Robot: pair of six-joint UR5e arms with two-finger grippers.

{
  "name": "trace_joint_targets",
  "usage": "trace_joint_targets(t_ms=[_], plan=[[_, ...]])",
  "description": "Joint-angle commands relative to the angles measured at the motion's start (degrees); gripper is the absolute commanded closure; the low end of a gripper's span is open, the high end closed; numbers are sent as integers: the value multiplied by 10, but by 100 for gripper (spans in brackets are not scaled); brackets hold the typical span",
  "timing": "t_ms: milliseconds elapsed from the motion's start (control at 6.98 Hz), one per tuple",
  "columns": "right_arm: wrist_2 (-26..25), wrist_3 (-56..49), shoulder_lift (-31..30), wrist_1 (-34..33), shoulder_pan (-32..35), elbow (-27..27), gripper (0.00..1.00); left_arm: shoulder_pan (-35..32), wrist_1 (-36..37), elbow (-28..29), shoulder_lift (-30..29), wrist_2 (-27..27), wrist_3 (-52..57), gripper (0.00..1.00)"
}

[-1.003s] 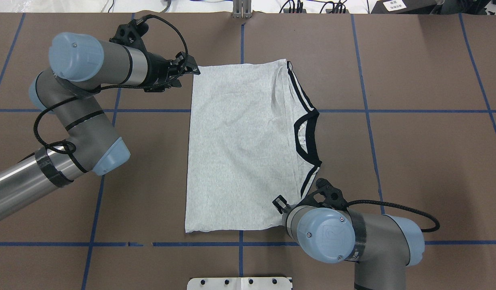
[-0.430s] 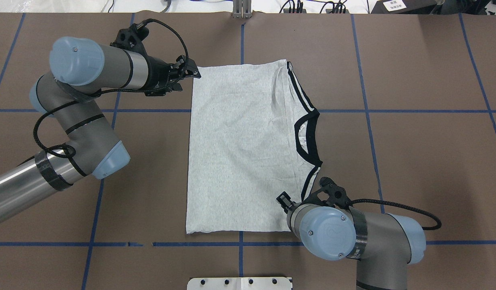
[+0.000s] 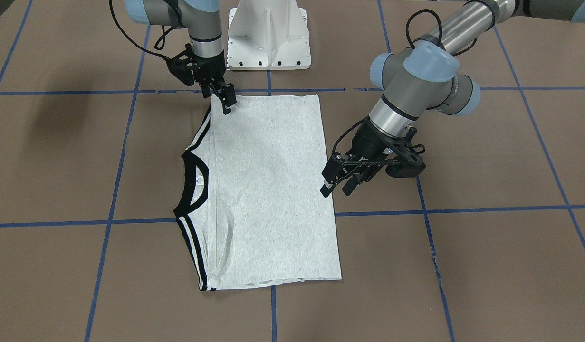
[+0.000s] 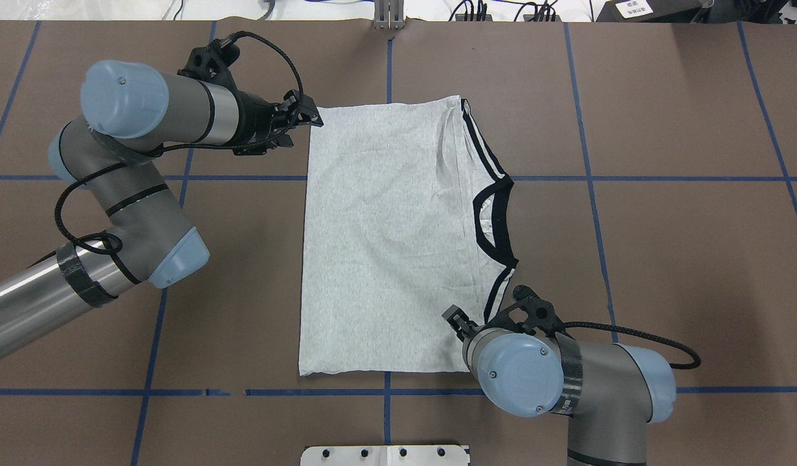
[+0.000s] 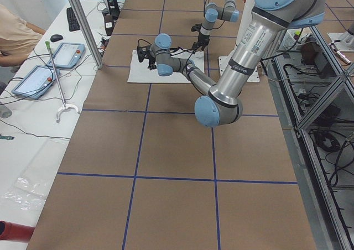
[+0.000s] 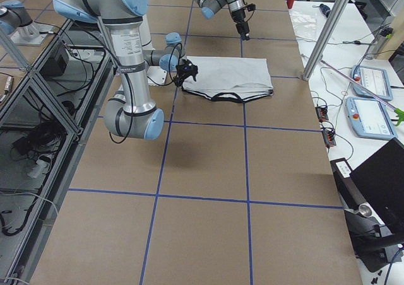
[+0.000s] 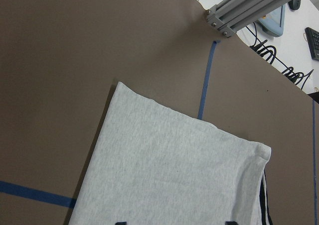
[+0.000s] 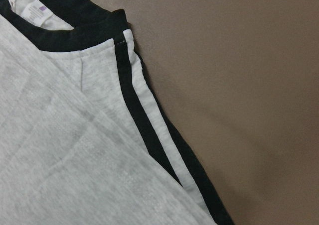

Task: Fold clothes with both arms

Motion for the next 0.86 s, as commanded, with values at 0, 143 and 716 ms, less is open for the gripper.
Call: trace_joint_targets(t_ms=[0,143,716], plan=[[-1,-1,3,1,-3,-5,0,0,0,0,1,0,0,27],[-1,-2,4,3,-3,-11,0,0,0,0,1,0,0,27],[2,-1,10,6,-3,-22,64,0,0,-1,1,1,0,27]])
